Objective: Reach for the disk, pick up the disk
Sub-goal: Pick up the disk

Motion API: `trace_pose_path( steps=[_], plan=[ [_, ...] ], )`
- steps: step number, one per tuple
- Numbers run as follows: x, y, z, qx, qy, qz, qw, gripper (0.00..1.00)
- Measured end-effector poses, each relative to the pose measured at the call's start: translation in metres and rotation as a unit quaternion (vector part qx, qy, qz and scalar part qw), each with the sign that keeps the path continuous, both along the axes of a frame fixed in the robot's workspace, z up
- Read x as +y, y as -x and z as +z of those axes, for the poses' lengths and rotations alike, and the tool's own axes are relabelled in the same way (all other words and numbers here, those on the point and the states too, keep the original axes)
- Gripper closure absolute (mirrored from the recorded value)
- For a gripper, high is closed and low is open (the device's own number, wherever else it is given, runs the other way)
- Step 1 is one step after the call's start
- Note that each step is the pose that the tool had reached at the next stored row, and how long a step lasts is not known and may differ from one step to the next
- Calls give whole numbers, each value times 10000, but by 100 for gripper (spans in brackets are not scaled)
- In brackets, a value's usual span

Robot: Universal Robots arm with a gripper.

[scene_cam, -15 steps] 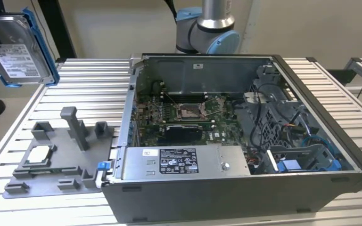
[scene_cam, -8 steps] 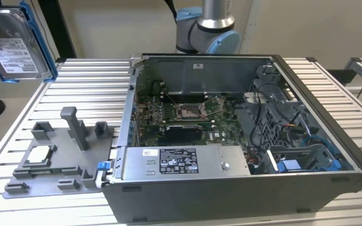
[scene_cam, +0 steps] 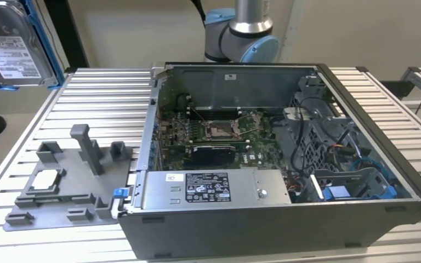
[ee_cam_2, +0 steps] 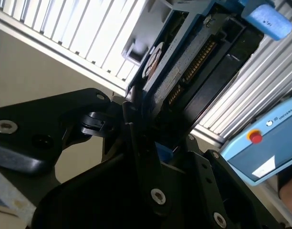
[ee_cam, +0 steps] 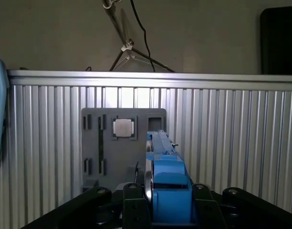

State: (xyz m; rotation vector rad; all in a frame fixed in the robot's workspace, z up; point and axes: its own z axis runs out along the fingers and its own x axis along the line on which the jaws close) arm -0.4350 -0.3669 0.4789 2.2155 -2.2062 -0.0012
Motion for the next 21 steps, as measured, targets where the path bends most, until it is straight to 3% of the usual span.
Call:
trace_pose_path(
  steps=[21],
  plan=[
    [0,0,331,0,0,0,10000,100]
  ],
)
